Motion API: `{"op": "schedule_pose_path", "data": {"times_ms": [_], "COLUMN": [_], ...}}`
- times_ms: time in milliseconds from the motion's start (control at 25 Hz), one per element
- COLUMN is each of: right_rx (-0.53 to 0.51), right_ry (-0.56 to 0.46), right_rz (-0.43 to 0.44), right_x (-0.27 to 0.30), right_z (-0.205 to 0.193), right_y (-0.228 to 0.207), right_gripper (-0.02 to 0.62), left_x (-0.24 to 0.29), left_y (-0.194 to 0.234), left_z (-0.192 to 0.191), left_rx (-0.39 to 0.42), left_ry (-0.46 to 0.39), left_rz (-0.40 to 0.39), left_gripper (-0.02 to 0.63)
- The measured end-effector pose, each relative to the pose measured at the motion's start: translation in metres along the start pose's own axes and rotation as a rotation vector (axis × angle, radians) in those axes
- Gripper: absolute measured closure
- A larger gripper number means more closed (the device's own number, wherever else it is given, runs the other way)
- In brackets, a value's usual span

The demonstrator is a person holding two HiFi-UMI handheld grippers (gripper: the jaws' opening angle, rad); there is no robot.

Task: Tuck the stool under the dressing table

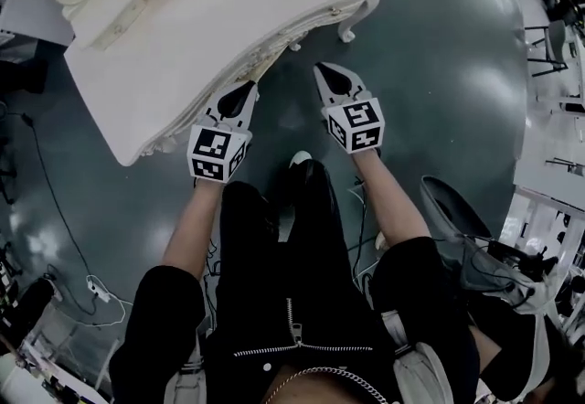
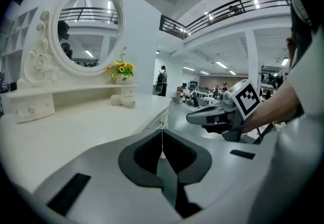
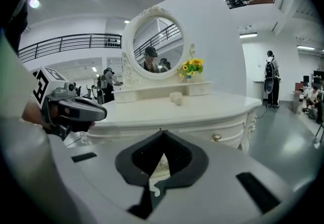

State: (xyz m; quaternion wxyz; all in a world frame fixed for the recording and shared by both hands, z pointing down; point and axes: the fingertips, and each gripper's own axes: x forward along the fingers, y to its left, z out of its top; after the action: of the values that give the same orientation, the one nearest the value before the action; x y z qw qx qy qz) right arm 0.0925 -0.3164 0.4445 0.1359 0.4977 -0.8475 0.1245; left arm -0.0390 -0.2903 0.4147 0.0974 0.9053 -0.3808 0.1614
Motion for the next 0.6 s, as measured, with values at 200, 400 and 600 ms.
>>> {"op": "schedule_pose_path", "data": {"times_ms": [200, 400, 600], "right_rx": [-0.013, -0.017, -0.056], "right_ry": [-0.03, -0.062, -0.122], "right_rz": [0.032, 0.077, 0.129], "right_x": [-0.023, -0.036, -0.046], "right_z": [0.078, 0.139, 0.202], "right_y": [-0.002, 0.002, 0.005], "right_gripper": [0.591, 0.591, 0.591], "left_x": [-0.017, -0.039, -0.062], "left_y": [0.003, 0.012, 0.022], "left_z": [0.079, 0.141, 0.201], "left_rx": [-0.017, -0.014, -0.001], "left_ry": [-0.033, -0.054, -0.102], "left_rz": [0.047, 0.115, 0.186], "left_gripper": [0.584, 0.584, 0.584]}}
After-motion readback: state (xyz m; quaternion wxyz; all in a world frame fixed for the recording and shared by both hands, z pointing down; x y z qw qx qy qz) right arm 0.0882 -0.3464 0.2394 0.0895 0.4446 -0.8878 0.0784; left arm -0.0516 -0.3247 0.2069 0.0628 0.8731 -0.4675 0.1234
